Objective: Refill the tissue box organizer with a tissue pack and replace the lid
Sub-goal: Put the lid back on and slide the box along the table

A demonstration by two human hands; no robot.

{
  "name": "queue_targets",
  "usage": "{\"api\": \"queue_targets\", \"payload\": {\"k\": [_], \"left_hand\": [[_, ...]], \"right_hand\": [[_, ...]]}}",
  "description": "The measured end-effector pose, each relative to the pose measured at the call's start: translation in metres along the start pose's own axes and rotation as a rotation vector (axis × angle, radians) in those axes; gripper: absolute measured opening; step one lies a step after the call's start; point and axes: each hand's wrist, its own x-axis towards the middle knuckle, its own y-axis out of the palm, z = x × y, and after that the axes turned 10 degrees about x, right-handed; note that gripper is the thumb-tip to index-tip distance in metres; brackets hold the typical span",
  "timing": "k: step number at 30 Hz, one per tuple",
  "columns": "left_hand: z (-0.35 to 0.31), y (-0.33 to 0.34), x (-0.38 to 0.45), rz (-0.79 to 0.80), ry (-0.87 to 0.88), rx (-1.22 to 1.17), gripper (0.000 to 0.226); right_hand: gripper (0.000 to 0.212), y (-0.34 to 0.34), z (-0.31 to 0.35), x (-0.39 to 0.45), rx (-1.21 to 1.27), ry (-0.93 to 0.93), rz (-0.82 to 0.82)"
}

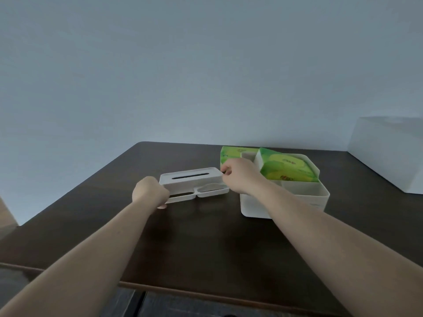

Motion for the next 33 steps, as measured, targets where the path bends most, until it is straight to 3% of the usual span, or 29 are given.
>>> {"api": "queue_targets", "payload": {"k": [5, 8, 11, 17, 23, 29, 33], "left_hand": [[0.002, -0.008, -0.003, -0.041, -0.001, -0.128, 0.013], [0.001, -0.016, -0.008, -0.125, 0.062, -0.153, 0.025], [-0.007, -0.026, -0.014, -0.172, 0.127, -0.213, 0.032], [-0.035, -0.043, -0.033, -0.198, 0.206, -0.262, 0.045], [-0.068, -0.046, -0.056, -0.173, 0.290, -0.274, 0.040], [-0.107, -0.036, -0.070, -0.127, 0.358, -0.330, 0.018], [-0.128, -0.020, -0.073, -0.084, 0.400, -0.275, 0.027]], "right_hand": [[0.018, 0.002, 0.005, 0.006, -0.064, 0.086, -0.056], [0.038, -0.004, 0.008, 0.009, 0.044, 0.140, -0.136], [0.037, -0.019, 0.007, 0.007, 0.206, 0.198, -0.186], [0.033, -0.059, 0.002, -0.007, 0.251, 0.215, -0.206], [0.024, -0.095, -0.016, -0.030, 0.230, 0.230, -0.203], [0.021, -0.125, -0.046, -0.048, 0.192, 0.225, -0.288], [0.013, -0.133, -0.071, -0.064, 0.126, 0.277, -0.257]]}}
